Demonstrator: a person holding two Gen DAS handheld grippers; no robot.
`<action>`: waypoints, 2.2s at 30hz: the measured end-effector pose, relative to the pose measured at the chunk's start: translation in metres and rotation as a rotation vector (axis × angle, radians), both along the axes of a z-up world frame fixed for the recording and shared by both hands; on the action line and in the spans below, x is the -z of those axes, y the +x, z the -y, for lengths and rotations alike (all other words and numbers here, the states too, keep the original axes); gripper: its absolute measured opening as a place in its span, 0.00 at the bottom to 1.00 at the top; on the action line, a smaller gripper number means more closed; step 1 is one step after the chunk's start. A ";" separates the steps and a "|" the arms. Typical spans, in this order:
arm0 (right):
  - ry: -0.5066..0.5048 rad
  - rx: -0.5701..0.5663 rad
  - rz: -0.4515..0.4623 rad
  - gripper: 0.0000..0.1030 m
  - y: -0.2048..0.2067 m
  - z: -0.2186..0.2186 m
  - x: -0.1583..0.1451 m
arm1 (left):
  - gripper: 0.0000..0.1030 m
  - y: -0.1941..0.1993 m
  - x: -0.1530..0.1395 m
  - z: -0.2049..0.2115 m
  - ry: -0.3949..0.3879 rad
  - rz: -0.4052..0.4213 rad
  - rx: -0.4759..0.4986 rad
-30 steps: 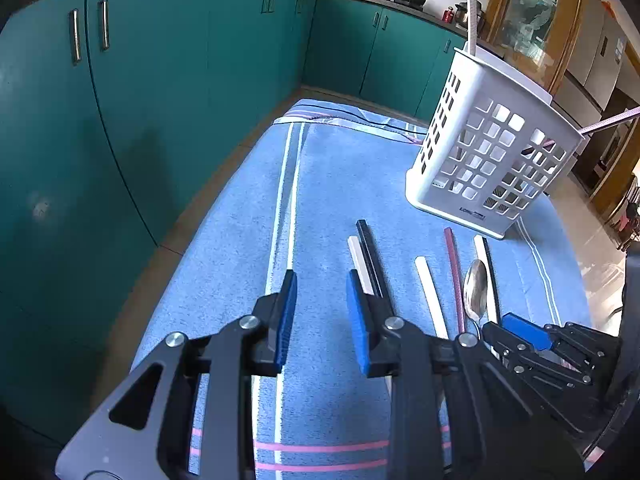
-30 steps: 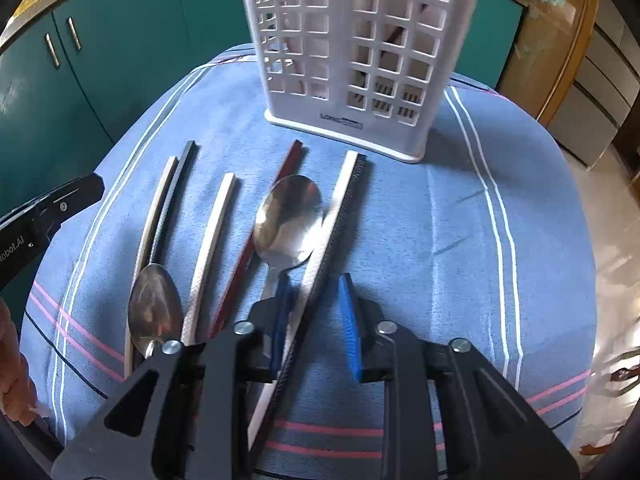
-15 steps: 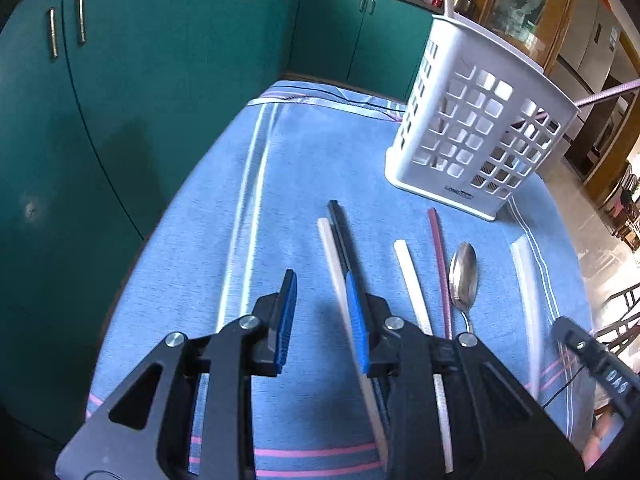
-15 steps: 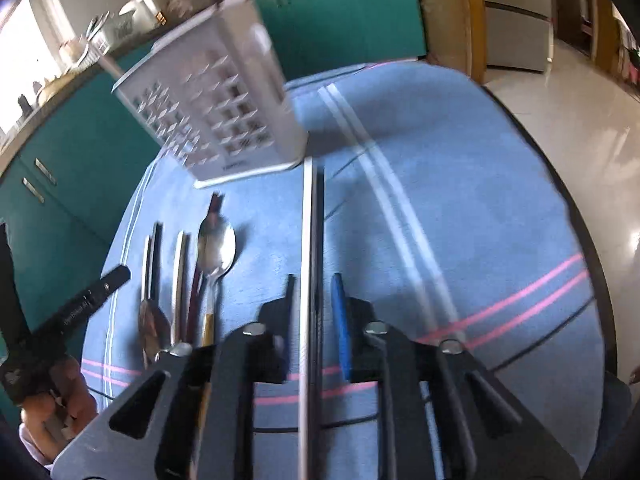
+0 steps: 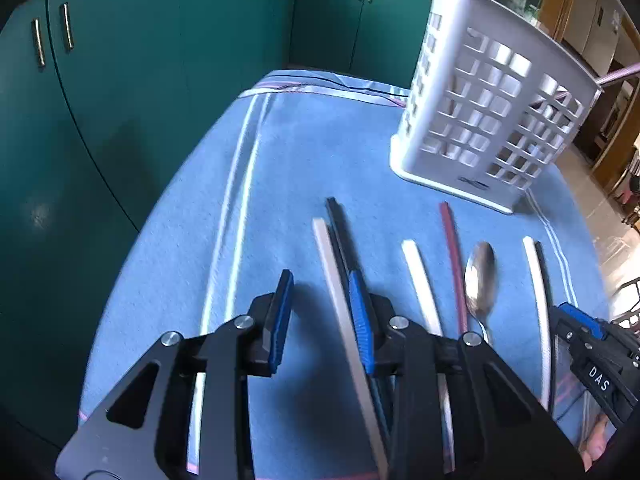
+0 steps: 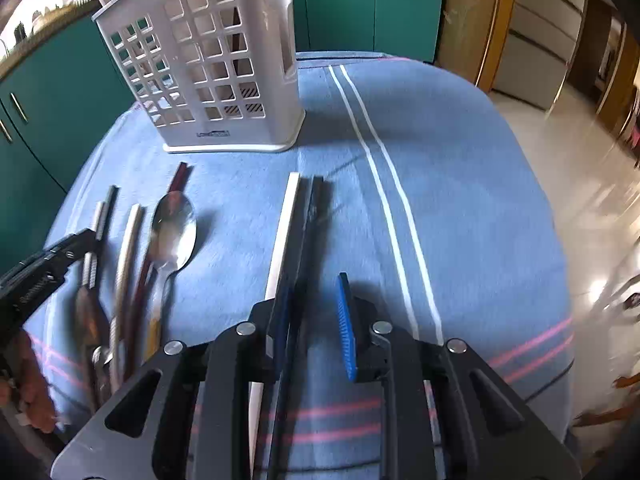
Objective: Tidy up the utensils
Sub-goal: 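Bring both tools back down over the remaining utensils on the cloth, then grasp a black chopstick with the right tool while the left tool grasps a white chopstick, then carry both chopsticks over the white basket and open both tools to release them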
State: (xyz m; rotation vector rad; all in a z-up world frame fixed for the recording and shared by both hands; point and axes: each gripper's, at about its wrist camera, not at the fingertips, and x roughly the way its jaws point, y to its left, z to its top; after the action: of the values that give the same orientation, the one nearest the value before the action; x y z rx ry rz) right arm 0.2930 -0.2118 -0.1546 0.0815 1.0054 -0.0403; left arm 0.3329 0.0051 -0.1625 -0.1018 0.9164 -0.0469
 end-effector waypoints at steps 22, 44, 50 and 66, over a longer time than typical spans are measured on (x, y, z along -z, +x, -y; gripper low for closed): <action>-0.018 -0.004 -0.014 0.07 0.043 0.011 -0.001 | 0.09 0.025 0.001 -0.003 0.071 -0.055 -0.016; 0.043 -0.053 0.361 0.06 -0.076 0.024 -0.160 | 0.06 -0.085 -0.163 -0.027 -0.081 0.327 -0.013; 0.023 -0.036 0.483 0.06 -0.099 0.028 -0.197 | 0.06 -0.102 -0.196 -0.028 -0.122 0.413 -0.015; 0.052 -0.074 0.593 0.06 -0.086 0.026 -0.231 | 0.06 -0.082 -0.236 -0.021 -0.278 0.481 0.020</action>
State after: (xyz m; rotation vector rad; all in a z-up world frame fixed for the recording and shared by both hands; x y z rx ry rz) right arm 0.2067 -0.2379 0.0767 0.0964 0.4156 0.0750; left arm 0.2504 0.0257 0.0731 -0.3258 0.4260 -0.2084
